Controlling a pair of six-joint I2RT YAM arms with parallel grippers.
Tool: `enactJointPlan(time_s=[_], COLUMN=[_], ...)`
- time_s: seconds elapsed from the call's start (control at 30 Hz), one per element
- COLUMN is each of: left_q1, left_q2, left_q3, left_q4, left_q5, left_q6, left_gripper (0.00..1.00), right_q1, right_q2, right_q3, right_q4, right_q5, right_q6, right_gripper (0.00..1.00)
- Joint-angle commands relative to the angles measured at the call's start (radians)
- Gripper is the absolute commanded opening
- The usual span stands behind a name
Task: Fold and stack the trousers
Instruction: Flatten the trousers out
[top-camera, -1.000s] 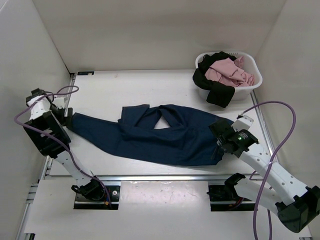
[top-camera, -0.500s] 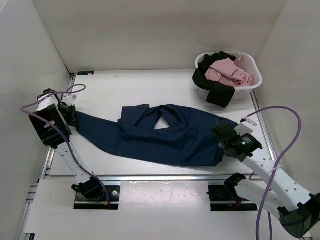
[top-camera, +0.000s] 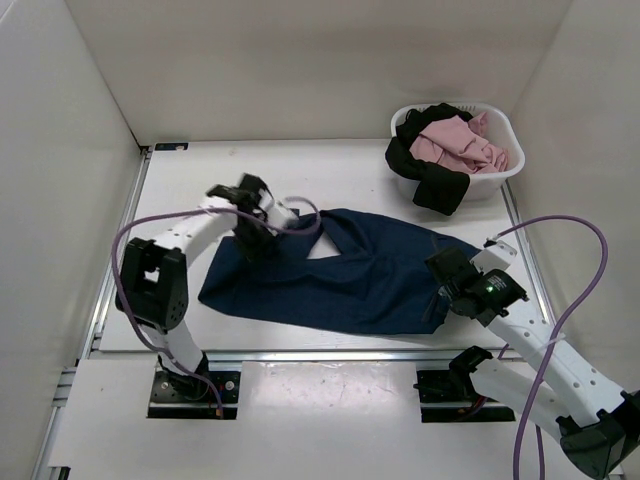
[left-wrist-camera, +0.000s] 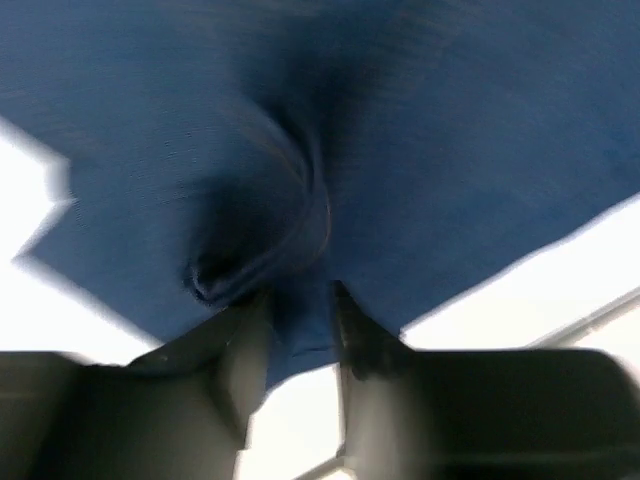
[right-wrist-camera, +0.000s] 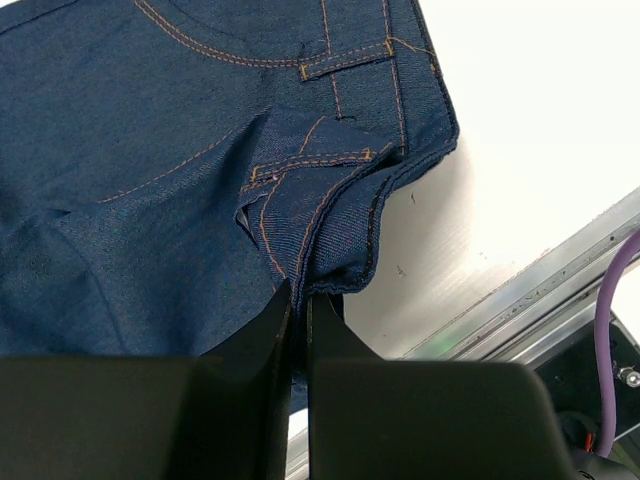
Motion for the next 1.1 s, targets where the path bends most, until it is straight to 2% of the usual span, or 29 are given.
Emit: enactJointPlan(time_s=[0.0, 0.07, 0.17, 0.3, 0.37, 0.4, 0.5, 0.53, 0.63, 0.7, 0.77, 0.87, 1.07], left_q1=[-0.117, -0.249, -0.364, -0.378, -0.331, -0.244, -0.080, 0.024, 0.161, 0.201, 0.212, 0.195, 0.143], left_q2=[0.013, -0.004, -0.056, -0.134, -0.170, -0.183, -0.205, -0.178, -0.069, -0.004, 0.077, 0.073, 0.080], left_q3=[-0.092, -0.101, -0.071, 0.174, 0.242, 0.265, 0.290, 0.272, 0.256, 0.244, 0.290, 0.286, 0.135], left_q4=[-0.174, -0.208, -0.266, -0.336, -0.302, -0.233, -0.147, -0.109, -0.061, -0.030, -0.039, -0.079, -0.079], left_q5=[0.020, 0.032, 0.018, 0.038, 0.017, -0.029, -0.068, -0.068, -0.042, -0.002, 0.095, 0.222, 0.267], left_q6=[0.022, 0.049, 0.081, 0.109, 0.109, 0.080, 0.080, 0.080, 0.080, 0.080, 0.071, 0.071, 0.109], left_gripper=[0.50, 0.59, 0.72, 0.75, 0.79, 0.79, 0.79, 0.81, 0.83, 0.83, 0.82, 0.80, 0.82], right_q1=[-0.003, -0.003, -0.003, -0.003, -0.003, -0.003, -0.003, -0.003, -0.003, -0.003, -0.003, -0.003, -0.003], right_q2=[0.008, 0.019, 0.019, 0.010, 0.010, 0.000, 0.000, 0.000, 0.019, 0.028, 0.037, 0.048, 0.028], right_q3=[-0.005, -0.005, -0.014, -0.033, -0.045, -0.045, -0.054, -0.054, -0.064, -0.073, -0.073, -0.062, -0.082], right_q4=[0.013, 0.013, 0.023, 0.023, 0.012, 0.012, 0.001, 0.010, 0.010, 0.024, 0.033, 0.018, 0.018], right_q5=[0.018, 0.018, 0.018, 0.009, 0.009, 0.009, -0.001, -0.002, -0.002, -0.011, -0.021, -0.012, -0.021], right_q6=[0.020, 0.011, 0.010, 0.020, 0.029, 0.041, 0.041, 0.041, 0.041, 0.050, 0.040, 0.041, 0.050], right_gripper=[0.00, 0.00, 0.00, 0.00, 0.00, 0.00, 0.00, 0.00, 0.00, 0.00, 0.00, 0.00, 0.00])
